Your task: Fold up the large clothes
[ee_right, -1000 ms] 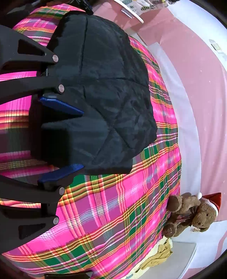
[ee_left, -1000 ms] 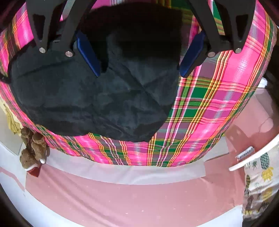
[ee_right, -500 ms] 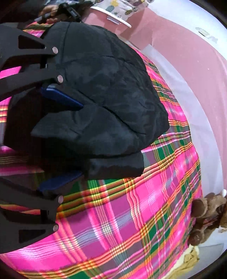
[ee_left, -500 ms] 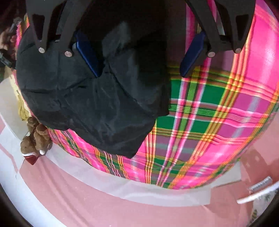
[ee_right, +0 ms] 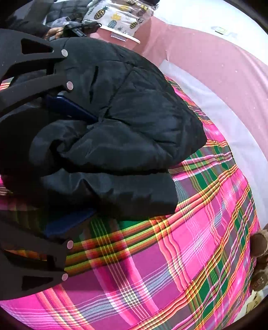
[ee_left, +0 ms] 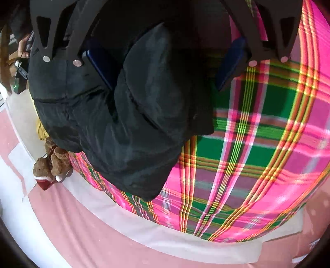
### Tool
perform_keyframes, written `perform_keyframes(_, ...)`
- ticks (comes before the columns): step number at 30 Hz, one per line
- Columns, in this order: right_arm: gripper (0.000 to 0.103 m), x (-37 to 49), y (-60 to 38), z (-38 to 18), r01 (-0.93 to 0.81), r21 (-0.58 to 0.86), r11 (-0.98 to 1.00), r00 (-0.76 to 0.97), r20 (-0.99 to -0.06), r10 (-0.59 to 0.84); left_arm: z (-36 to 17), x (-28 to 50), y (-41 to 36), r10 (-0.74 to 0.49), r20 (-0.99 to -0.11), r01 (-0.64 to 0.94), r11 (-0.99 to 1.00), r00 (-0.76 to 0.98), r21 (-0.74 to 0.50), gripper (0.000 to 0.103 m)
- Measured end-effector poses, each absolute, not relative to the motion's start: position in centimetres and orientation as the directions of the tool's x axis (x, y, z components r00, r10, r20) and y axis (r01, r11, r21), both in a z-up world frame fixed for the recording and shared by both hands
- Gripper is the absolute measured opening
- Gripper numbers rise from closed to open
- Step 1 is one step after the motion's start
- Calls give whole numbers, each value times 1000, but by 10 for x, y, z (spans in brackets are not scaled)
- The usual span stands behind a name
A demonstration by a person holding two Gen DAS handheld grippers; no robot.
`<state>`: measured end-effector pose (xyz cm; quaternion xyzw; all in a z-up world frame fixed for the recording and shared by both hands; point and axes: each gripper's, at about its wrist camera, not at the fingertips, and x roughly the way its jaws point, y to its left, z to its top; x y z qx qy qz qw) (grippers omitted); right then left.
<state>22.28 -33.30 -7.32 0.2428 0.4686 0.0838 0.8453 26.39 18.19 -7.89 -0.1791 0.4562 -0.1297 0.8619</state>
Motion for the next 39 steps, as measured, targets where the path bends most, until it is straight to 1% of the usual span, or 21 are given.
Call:
perform_keyframes(5,83,219,-329,-72,66,477,876,534,-759,373,-84,254,182,-404,-727,64,892,555,-447,99)
perform_keyframes(12,83,235,-330,-77,63,482,874,535,-755,378,-87,275,178,-416,-730,76,889,543,-451,99)
perform_keyframes(13,82,238,-330,-78,64,484,873,535,-755,380,-88,277,178,-418,-728,74,888,543,-454,99)
perform_keyframes(16,69,242,-327,-77,49,478,877,539,-752,380,-89,277,175,-418,-726,75,887,546,-455,97)
perform_keyframes(17,67,242,-324,-75,39,468,883,541,-753,376,-89,277,174,-416,-726,76,889,547,-452,97)
perform_keyframes(19,59,241,-322,-73,30,460,888,543,-753,371,-89,276,173,-422,-722,81,886,549,-456,92)
perform_keyframes(20,57,242,-321,-72,26,454,890,544,-754,368,-88,276,172,-425,-718,86,885,551,-457,88)
perform_keyframes(22,49,242,-320,-71,25,452,892,549,-751,365,-87,276,169,-430,-714,96,884,553,-458,81)
perform_keyframes(24,43,243,-318,-69,20,451,892,554,-748,366,-84,275,167,-442,-705,110,879,555,-464,68)
perform_keyframes(25,40,244,-317,-68,22,451,892,554,-748,365,-82,274,165,-447,-702,116,876,555,-468,65)
perform_keyframes(27,35,244,-316,-64,22,449,893,555,-749,363,-78,274,166,-458,-697,118,870,552,-479,50)
perform_keyframes(28,34,244,-315,-61,22,446,895,555,-750,361,-74,272,166,-460,-694,119,869,554,-481,46)
perform_keyframes(29,31,243,-314,-56,15,438,899,557,-750,356,-69,270,167,-456,-690,118,870,562,-479,39)
perform_keyframes(30,27,241,-314,-52,12,436,900,561,-748,355,-63,268,167,-449,-688,116,873,570,-473,34)
perform_keyframes(33,23,234,-315,-34,1,431,902,584,-732,350,-44,261,167,-427,-679,125,886,598,-447,28)
perform_keyframes(39,20,227,-312,6,-36,424,905,627,-696,350,-5,252,176,-420,-636,149,888,648,-434,26)
